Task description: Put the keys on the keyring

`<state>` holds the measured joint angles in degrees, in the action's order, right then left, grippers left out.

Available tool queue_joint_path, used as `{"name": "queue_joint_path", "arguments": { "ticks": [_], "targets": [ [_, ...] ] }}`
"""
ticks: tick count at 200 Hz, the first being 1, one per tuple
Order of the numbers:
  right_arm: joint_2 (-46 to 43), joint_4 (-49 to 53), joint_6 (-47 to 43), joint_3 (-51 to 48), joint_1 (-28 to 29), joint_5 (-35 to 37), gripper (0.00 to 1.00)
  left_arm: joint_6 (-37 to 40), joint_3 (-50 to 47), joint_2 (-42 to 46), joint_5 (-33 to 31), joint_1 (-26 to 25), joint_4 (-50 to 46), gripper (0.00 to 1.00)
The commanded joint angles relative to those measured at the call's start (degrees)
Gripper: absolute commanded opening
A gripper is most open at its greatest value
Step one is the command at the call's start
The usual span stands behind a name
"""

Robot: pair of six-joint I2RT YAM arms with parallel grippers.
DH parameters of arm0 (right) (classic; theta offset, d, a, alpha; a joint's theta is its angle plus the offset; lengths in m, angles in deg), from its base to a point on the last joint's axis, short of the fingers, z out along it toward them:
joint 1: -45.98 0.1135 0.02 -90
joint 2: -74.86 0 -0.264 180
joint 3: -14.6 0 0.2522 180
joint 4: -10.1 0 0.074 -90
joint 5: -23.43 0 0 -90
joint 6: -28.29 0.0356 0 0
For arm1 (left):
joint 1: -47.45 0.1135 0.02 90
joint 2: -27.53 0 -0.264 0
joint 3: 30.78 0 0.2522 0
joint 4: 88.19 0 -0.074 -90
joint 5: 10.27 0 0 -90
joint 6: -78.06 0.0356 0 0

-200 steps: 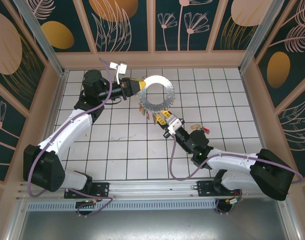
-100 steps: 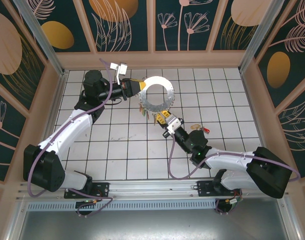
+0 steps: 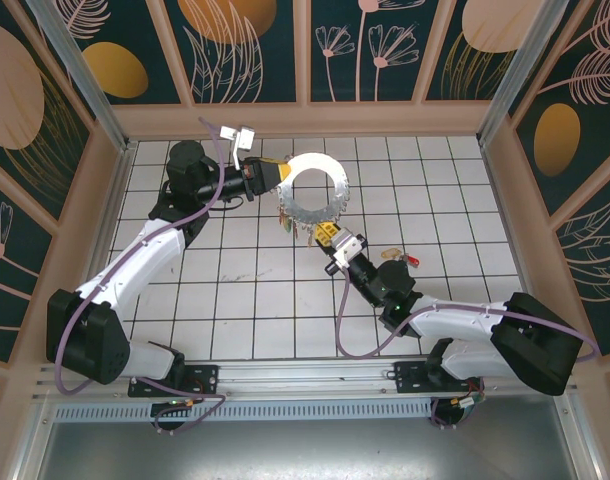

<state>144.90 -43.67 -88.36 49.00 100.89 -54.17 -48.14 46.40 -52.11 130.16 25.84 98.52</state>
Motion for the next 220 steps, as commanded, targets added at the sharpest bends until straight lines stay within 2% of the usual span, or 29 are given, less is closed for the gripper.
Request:
{"name": "queue_joint_path", "arguments": {
  "ticks": [1, 33, 67, 96, 113, 137, 160, 168, 176, 211, 220],
  "targets": [
    [-0.7, -1.0, 0.5, 1.2, 0.2, 0.9, 0.06, -1.5, -0.6, 2.2, -2.1, -0.3, 4.1, 0.0],
    [-3.5, 5.1, 1.8, 2.0, -0.1, 0.7, 0.0, -5.1, -3.8, 2.3, -6.6, -0.3, 7.6, 0.0],
    [-6.5, 13.0, 5.4, 3.2, -1.5, 0.6, 0.0, -11.8, -9.6, 1.9, -10.7, -0.3, 13.4, 0.0],
    [-7.8, 22.4, 9.2, 6.1, -4.3, -3.4, 0.0, -20.9, -16.6, 0.9, -13.7, -0.3, 23.7, 0.0],
    [-8.0, 26.9, 11.5, 7.7, -6.8, -6.7, 0.0, -24.5, -19.1, -0.3, -14.6, -0.4, 26.5, 0.0],
    [-7.4, 34.1, 13.5, 10.4, -11.3, -15.5, 0.0, -29.9, -22.8, -2.2, -15.2, -0.4, 31.3, 0.0],
    [-5.5, 41.6, 13.9, 13.8, -16.6, -25.7, 0.0, -32.2, -26.1, -4.1, -16.2, -0.8, 32.3, 0.13],
    [-4.3, 44.6, 13.2, 15.4, -17.7, -28.4, 0.0, -33.0, -27.1, -4.8, -16.8, -0.9, 32.4, 0.21],
    [-3.0, 47.6, 11.9, 17.0, -18.6, -31.1, 0.0, -33.7, -28.1, -5.6, -17.1, -1.0, 33.2, 0.22],
    [2.2, 57.1, 7.2, 22.7, -20.4, -33.9, 0.0, -35.9, -31.2, -9.1, -17.4, -1.8, 37.5, 0.3],
    [3.0, 58.9, 6.0, 23.8, -20.9, -35.2, 0.0, -35.9, -31.8, -9.9, -17.9, -2.1, 37.6, 0.34]
  ]
}}
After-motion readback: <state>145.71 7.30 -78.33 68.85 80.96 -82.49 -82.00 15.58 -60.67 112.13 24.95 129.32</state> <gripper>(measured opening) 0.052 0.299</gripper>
